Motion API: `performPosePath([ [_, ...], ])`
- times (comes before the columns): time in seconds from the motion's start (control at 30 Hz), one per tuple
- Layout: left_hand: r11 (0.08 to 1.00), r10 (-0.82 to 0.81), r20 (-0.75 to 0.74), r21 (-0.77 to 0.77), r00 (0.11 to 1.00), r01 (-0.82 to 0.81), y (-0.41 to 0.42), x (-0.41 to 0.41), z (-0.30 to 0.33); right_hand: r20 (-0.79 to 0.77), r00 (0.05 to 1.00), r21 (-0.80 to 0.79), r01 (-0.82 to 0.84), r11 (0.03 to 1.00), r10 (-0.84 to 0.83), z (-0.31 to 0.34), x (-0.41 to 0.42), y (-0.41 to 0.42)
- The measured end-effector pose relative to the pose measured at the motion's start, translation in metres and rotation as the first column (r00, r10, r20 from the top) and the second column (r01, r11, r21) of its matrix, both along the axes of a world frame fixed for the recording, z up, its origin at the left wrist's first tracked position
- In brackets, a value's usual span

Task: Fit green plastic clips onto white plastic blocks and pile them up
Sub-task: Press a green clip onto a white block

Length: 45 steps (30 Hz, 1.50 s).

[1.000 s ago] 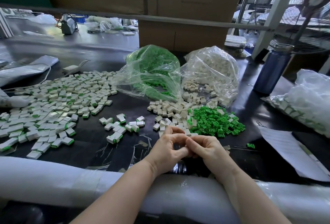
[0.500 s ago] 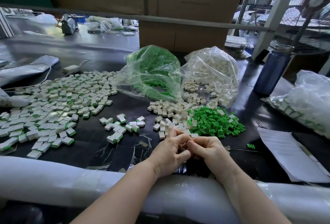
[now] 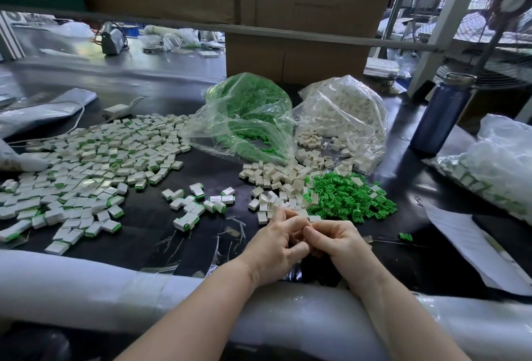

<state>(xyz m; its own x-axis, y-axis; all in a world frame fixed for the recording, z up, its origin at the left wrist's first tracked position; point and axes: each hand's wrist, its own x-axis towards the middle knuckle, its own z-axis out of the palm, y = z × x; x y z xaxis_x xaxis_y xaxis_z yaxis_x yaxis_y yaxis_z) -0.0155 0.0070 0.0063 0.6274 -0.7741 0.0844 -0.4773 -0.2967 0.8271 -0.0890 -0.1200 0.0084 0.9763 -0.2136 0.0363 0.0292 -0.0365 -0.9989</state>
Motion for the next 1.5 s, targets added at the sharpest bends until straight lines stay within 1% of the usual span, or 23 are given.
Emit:
performPosePath([
  [0.2,1.0,-0.01,-0.003,0.012,1.0,0.01,-0.0001,0.0011,-0.0024,-0.009,1.0,-0.029,0.029,0.999,-0.03,-0.0009,-0.0008,-0.002],
  [0.53,1.0,-0.022,0.007,0.019,1.0,0.022,-0.0001,0.0025,-0.0054,-0.007,1.0,0.044,0.009,0.999,-0.008,0.0019,-0.0019,-0.0002],
  [0.8,1.0,-0.016,0.001,0.025,1.0,0.016,-0.001,0.003,-0.0069,-0.027,0.999,0.053,0.019,0.998,-0.018,0.0016,-0.0019,-0.0003],
  [0.9,1.0,-0.011,-0.004,0.016,1.0,0.011,-0.0003,0.0025,-0.0059,-0.022,1.0,0.049,0.017,0.999,-0.016,0.0022,-0.0019,0.0006],
  [1.03,1.0,-0.01,-0.046,-0.026,0.999,0.009,-0.0002,0.0006,-0.003,0.006,1.0,0.057,-0.008,0.998,0.008,0.0026,-0.0015,0.0018],
  [1.23,1.0,-0.012,-0.024,-0.003,1.0,0.012,0.0,0.0021,-0.0041,-0.009,1.0,-0.008,0.026,1.0,-0.026,0.0015,-0.0017,0.0002],
  [1.5,1.0,-0.015,-0.009,0.017,1.0,0.016,0.0008,0.0013,-0.0031,-0.012,1.0,0.038,0.011,0.999,-0.01,0.0035,-0.0031,0.0003],
])
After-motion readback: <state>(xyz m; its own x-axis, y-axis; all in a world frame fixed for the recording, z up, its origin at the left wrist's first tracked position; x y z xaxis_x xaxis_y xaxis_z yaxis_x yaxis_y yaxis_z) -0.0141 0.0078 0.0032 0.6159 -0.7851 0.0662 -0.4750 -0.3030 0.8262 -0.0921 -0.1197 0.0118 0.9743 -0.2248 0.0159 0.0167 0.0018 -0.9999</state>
